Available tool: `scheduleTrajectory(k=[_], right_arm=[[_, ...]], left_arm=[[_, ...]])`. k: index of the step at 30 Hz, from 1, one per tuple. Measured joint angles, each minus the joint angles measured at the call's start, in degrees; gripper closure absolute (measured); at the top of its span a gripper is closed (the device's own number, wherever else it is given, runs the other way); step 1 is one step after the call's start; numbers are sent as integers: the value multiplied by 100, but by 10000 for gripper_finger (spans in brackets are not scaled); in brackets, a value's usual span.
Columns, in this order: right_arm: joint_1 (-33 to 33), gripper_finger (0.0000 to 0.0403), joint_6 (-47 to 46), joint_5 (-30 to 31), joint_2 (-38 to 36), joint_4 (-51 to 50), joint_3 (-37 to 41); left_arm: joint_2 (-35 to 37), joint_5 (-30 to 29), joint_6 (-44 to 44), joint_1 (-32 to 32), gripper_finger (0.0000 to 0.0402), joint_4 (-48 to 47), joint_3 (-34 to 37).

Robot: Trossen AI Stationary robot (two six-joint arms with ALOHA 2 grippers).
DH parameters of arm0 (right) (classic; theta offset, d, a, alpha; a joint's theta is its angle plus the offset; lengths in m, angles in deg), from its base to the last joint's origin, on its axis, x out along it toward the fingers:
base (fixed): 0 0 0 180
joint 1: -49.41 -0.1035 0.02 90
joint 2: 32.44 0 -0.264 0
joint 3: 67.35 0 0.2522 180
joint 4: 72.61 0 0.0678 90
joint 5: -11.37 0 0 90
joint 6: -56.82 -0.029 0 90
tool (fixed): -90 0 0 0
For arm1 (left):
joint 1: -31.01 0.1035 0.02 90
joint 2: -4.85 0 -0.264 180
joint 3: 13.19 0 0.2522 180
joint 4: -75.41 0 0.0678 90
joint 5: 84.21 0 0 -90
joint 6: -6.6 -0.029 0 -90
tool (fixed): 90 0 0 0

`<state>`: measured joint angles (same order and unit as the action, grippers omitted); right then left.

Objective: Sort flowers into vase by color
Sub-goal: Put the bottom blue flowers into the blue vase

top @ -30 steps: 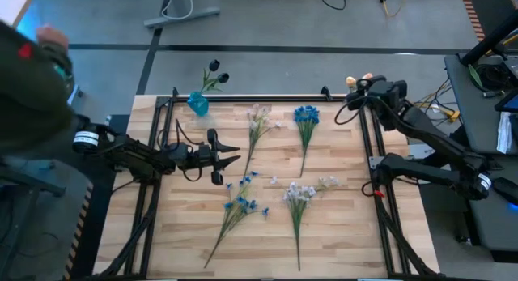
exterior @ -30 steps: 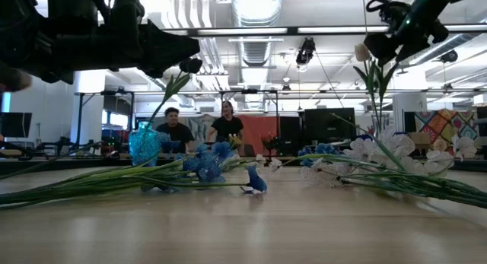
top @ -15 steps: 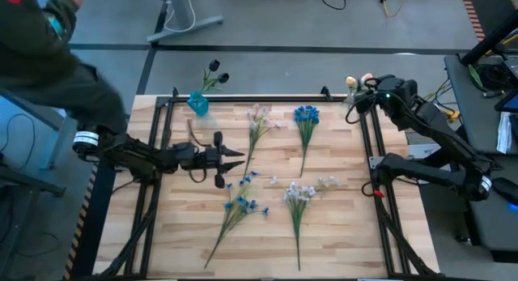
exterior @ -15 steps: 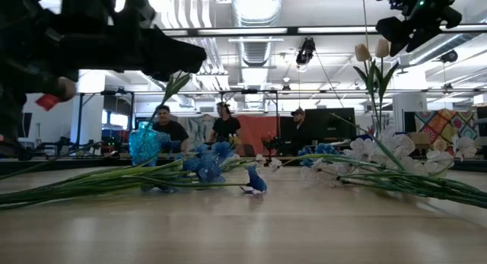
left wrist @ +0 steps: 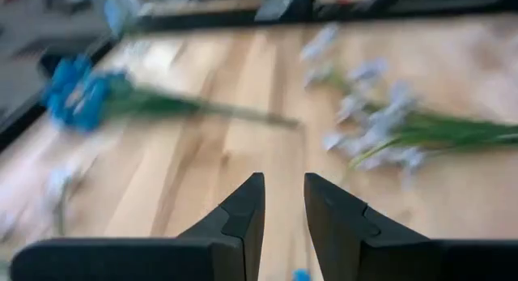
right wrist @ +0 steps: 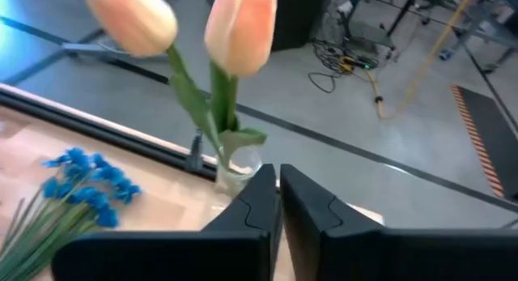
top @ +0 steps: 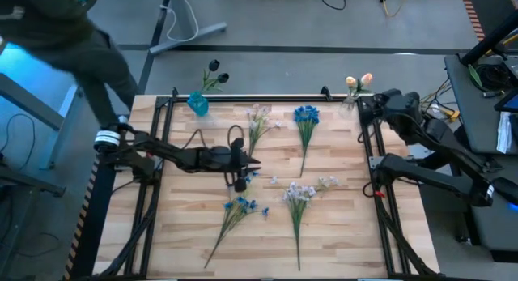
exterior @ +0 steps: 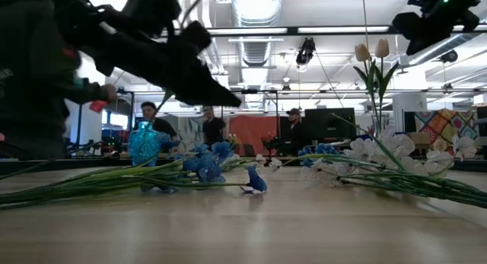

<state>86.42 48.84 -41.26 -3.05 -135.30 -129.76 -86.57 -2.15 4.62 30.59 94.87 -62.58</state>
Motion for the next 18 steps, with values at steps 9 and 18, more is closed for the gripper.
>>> scheduleTrajectory(k=[9,18], right_arm=[[-651,390,-254,26,-548,99,640],[-1092,390,-226,24,-641,418,777]], left_arm=[[-245,-462,574,-56,327,-1553,-600],[404,-456,1816,-871,327,-3706,-674]])
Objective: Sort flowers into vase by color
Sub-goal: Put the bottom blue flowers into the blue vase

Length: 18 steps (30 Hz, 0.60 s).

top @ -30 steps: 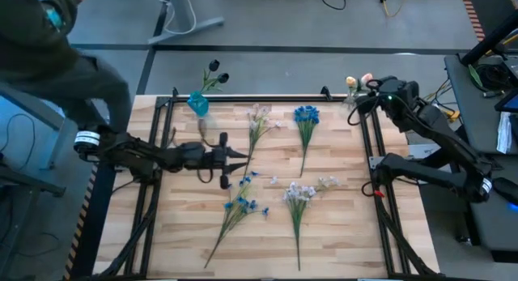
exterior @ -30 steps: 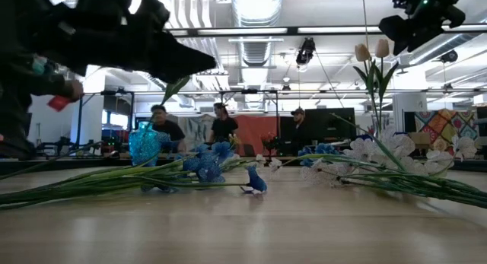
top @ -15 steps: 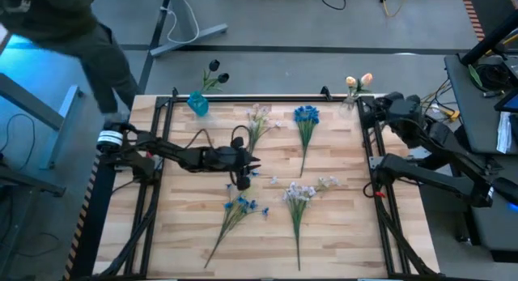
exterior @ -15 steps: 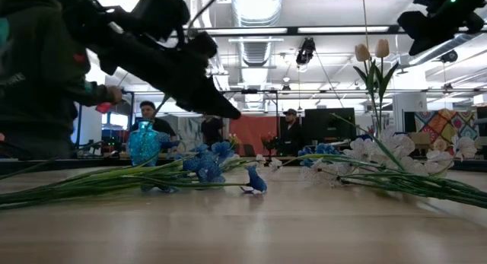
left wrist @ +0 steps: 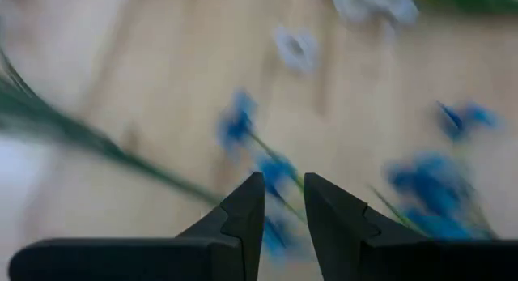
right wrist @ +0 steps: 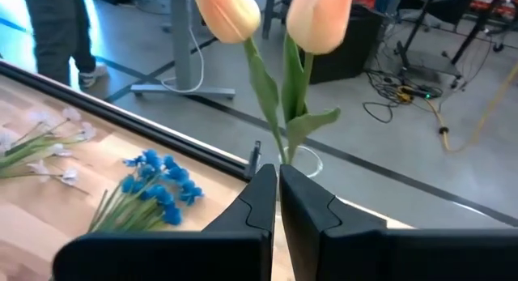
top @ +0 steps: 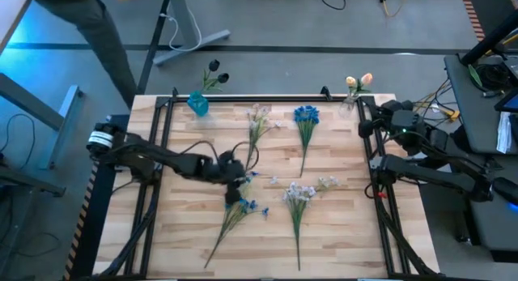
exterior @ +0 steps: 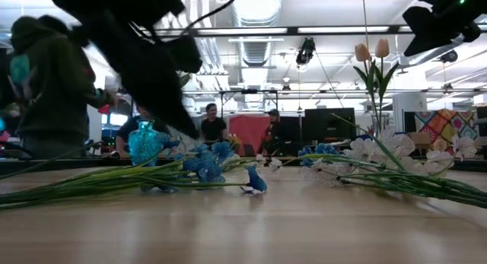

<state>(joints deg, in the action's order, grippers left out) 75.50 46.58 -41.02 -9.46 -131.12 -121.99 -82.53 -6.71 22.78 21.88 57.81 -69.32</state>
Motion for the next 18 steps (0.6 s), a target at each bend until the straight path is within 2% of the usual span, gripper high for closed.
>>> scheduleTrajectory(k=[5,10,14,18], right_arm=[[-33,390,41,4,2,56,39],[-30,390,43,4,2,56,39],[-30,390,43,4,2,55,50],[-30,390,43,4,2,58,54]], left_arm=[[322,323,1598,-676,326,-1301,-180],[305,641,3091,-1201,318,-1491,-252],[157,796,3639,-1378,282,-1780,-393],[-79,853,3789,-1382,232,-1832,-453]])
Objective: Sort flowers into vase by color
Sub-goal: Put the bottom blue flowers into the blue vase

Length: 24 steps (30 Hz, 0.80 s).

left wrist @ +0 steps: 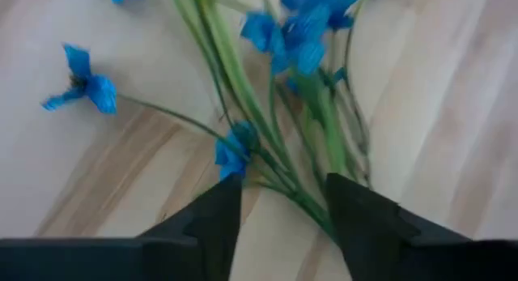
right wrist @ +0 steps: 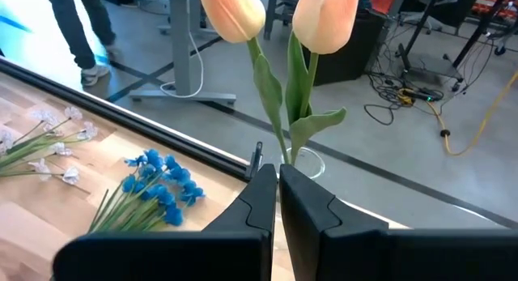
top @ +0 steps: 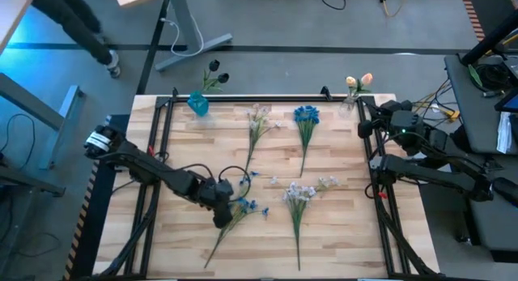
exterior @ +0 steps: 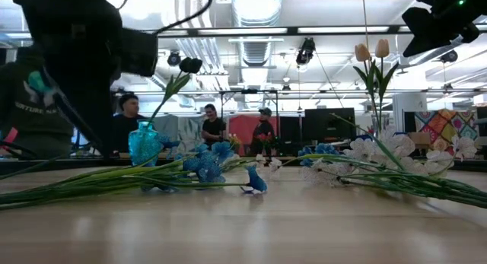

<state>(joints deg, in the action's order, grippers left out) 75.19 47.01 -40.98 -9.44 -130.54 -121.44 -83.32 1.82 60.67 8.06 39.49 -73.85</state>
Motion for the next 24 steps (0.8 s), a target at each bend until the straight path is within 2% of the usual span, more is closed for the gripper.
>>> scheduleTrajectory(k=[4,9,13,19,24], right_arm=[[0,390,0,0,2,0,7],[0,390,0,2,2,3,9],[0,390,17,0,2,17,9],[0,390,35,0,2,37,9],[0,390,67,-2,2,73,9]], left_arm=[[-344,20,5,70,200,178,-32],[-677,156,-32,140,206,229,-34],[-654,180,-251,148,254,210,-32],[-491,67,-688,148,380,10,-28],[-115,-231,-899,148,392,-296,-24]])
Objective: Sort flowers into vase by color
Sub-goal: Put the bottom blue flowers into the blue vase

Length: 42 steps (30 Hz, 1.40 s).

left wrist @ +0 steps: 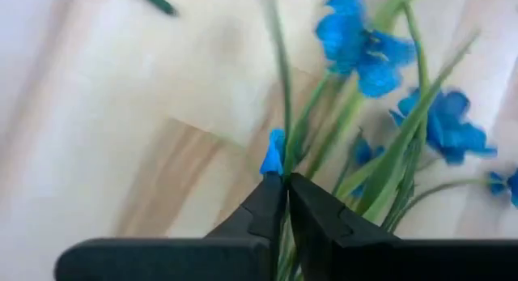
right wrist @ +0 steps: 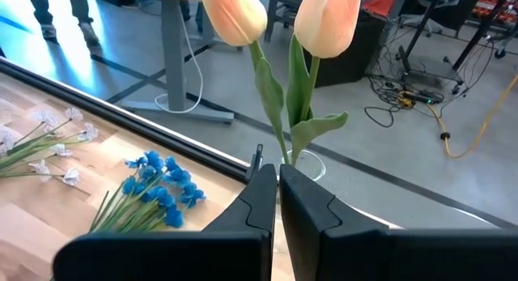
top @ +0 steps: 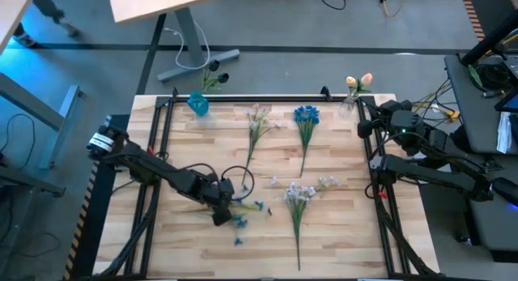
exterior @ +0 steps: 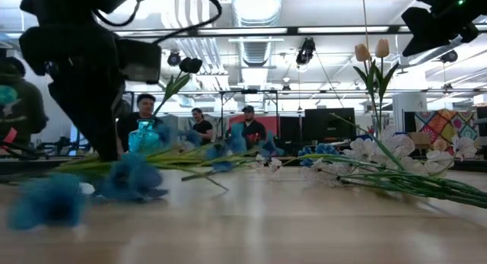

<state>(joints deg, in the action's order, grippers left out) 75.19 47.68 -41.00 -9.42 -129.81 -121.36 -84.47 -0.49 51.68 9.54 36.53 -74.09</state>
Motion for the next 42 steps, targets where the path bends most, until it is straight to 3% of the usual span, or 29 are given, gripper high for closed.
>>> scheduleTrajectory(k=[7,16,25,42], right_arm=[[0,390,25,-9,0,52,0],[0,390,37,-9,0,52,0],[-1,390,38,-9,2,49,21],[-2,390,38,-9,2,49,28]], left_arm=[[550,-533,-60,-7,386,-590,0],[660,57,-99,-24,294,-984,2],[498,734,411,-331,202,-1386,2],[-581,666,269,-501,206,-1428,-35]])
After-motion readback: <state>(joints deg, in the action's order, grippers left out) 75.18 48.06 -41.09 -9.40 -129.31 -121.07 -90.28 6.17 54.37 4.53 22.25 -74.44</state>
